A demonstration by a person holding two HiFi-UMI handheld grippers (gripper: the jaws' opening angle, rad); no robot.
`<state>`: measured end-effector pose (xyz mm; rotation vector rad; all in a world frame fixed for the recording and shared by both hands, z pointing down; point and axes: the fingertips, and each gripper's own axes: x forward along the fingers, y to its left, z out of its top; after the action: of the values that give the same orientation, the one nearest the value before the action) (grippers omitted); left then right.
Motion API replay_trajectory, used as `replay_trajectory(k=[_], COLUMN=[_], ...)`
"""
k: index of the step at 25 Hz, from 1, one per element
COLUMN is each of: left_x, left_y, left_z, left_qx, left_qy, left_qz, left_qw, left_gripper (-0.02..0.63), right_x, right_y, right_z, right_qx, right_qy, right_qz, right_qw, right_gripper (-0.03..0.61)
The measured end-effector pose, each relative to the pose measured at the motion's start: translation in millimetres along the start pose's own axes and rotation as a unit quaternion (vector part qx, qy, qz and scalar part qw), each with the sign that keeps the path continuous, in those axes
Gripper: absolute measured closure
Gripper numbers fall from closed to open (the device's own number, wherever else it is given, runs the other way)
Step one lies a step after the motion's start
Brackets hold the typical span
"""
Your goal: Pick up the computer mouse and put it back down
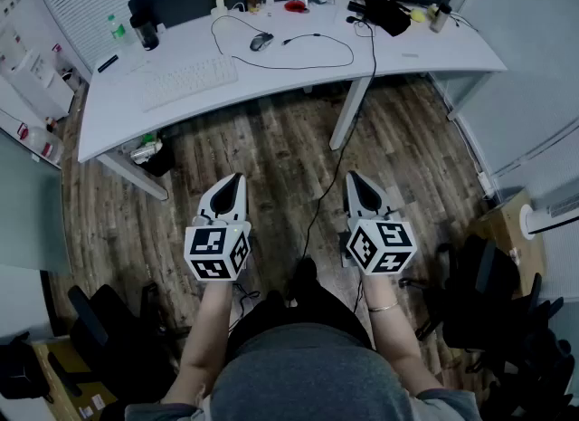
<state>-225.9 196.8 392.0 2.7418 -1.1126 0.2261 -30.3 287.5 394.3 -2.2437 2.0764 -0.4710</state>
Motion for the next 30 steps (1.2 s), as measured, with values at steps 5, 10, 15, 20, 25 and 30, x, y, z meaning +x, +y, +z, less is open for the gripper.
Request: replay_trajectory(k=[5, 10, 15, 20, 25, 30], left_x=[37, 65, 86, 102, 114, 137], left_y=[-14, -25, -25, -27, -25, -13], left_z=[5, 3, -1, 1, -4, -1], left_qx=[-0.005, -0.004, -0.02, -0.028, -0.028, -0.03], left_qy=[-0.001, 0.01, 0.027, 0.03, 0.041, 0.047], left_qz=[0.007, 0.012, 0.029, 0.042, 0.053, 0.057], left_qw=[1.0, 0.9999, 0.999, 0.9983, 0.9974, 0.9968], left_gripper=[0.589, 0.588, 0.586, 0.528, 0.456, 0.426], right_x=[20, 34, 45, 54, 67, 91], right_y=[-28, -49, -67, -81, -85, -84], right_z=[5, 7, 14, 17, 18, 20], right_qx=[-0.005, 0.006, 0.011, 0.01, 0.016, 0.019], right_qy=[0.008, 0.012, 0.011, 0.014, 0.018, 0.024], right_qz=[0.009, 0.024, 0.035, 0.043, 0.055, 0.07], right_qw=[1.0, 1.0, 0.999, 0.999, 0.998, 0.997], right_gripper=[0.577, 0.577, 0.575, 0.575, 0.58, 0.583])
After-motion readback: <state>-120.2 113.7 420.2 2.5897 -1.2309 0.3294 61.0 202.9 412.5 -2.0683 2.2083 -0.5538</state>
